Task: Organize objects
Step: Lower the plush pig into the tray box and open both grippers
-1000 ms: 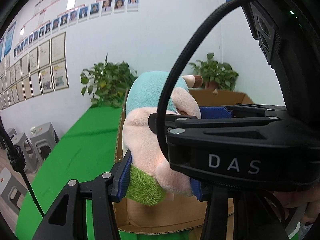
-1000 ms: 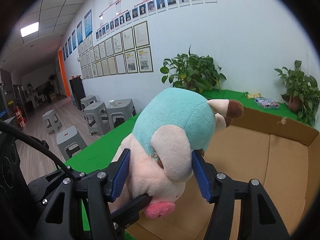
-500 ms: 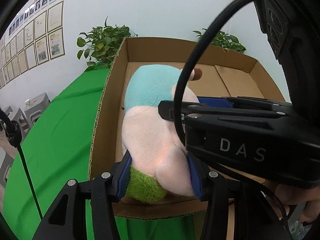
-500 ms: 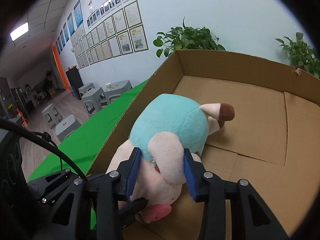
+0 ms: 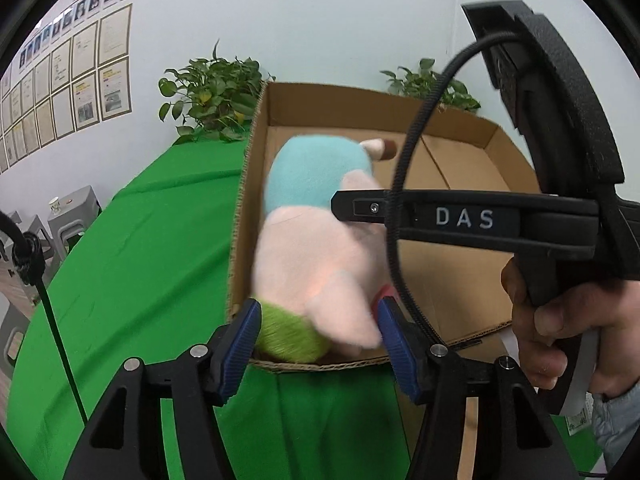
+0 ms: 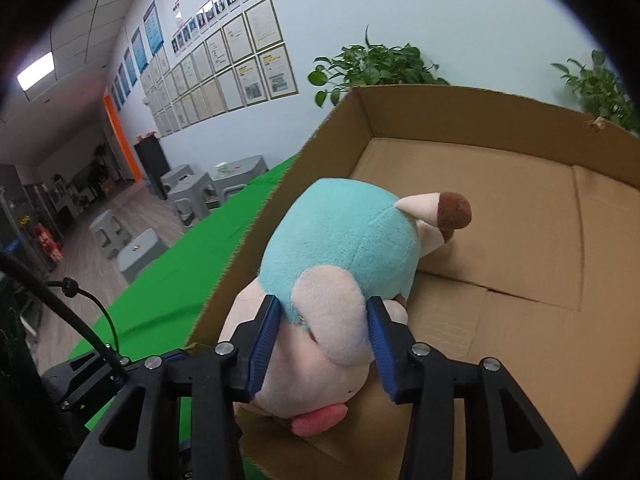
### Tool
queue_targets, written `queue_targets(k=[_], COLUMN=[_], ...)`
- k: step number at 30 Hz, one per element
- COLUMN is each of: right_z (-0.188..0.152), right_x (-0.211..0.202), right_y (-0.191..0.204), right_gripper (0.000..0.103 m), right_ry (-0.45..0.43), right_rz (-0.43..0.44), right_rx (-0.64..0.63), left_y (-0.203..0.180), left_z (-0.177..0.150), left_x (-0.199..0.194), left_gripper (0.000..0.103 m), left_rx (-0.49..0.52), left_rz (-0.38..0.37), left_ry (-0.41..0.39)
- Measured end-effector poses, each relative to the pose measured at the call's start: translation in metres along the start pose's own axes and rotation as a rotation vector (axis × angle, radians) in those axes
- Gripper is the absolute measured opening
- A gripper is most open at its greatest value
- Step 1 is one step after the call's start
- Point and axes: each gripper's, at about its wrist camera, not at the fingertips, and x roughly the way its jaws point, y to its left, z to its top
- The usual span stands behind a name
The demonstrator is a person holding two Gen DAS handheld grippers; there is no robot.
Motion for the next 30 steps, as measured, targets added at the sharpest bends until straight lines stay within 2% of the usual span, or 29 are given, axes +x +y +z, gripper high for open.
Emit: queue_targets(k=[1, 3, 5, 6, 7, 9, 10, 12, 14, 19, 23, 27, 30], right_z=[0.001, 0.001, 0.002, 0.002, 0.002, 0.001, 0.0, -0.003, -0.006, -0.007, -0.009, -0.012, -0.014], right_x=[0.001, 0.003, 0.005, 0.005, 0.005, 0.004, 0.005, 0.019, 0.028, 0.024, 0.027, 0.029, 0.013], right_y=[0.001, 0.003, 0.0, -0.003, -0.006, -0.009, -0.008, -0.005, -0.001, 0.003, -0.001, -0.008, -0.001], right_gripper=[0.039, 0.041, 0.05, 0.063, 0.07, 0.072, 0.077, 0.082, 0.082, 0.062, 0.064, 0.073, 0.079], right_ry=[0.002, -0.011, -0.012, -0.008, -0.003, 0.021, 0.034, 0.109, 0.145, 0.076, 0.08, 0.119, 0.102], right_rz=[0.026, 0.014, 0.011, 0.017, 0.019, 0.042, 0.05, 0.07, 0.05, 0.071, 0.087, 0.106, 0.022], right_rx=[0.006, 0.001, 0.021, 0.05, 0.072, 0.107, 0.113, 0.124, 0.113, 0.095, 0.121, 0.167, 0.129], left_y=[0.006, 0.009, 0.017, 0.025, 0.025, 0.026, 0.024, 0.022, 0.019, 0.016, 0.014, 0.005, 0.001], left_z=[0.001, 0.0, 0.0, 0.001, -0.002, -0.006, -0.009, -0.016, -0.025, -0.038, -0.038, -0.041, -0.04], left_x=[0.002, 0.001, -0.003, -0.001, -0.007, -0.013, -0.018, -0.025, -0.029, -0.033, -0.036, -0.045, -0.057], left_gripper=[0.057, 0.057, 0.057, 0.057, 0.058, 0.058, 0.058, 0.058, 0.058, 0.058, 0.058, 0.058, 0.059], left_rx=[-0.008, -0.011, -0.028, -0.041, -0.048, -0.05, -0.046, -0.042, -0.045, -0.065, -0.063, -0.038, -0.028], left_rz=[0.002, 0.011, 0.002, -0.01, -0.016, -0.018, -0.019, -0.019, -0.025, -0.057, -0.058, -0.038, -0.011], left_ry=[-0.006, 0.01, 0.015, 0.011, 0.004, -0.006, -0.008, -0.004, 0.009, 0.012, 0.007, 0.004, -0.015])
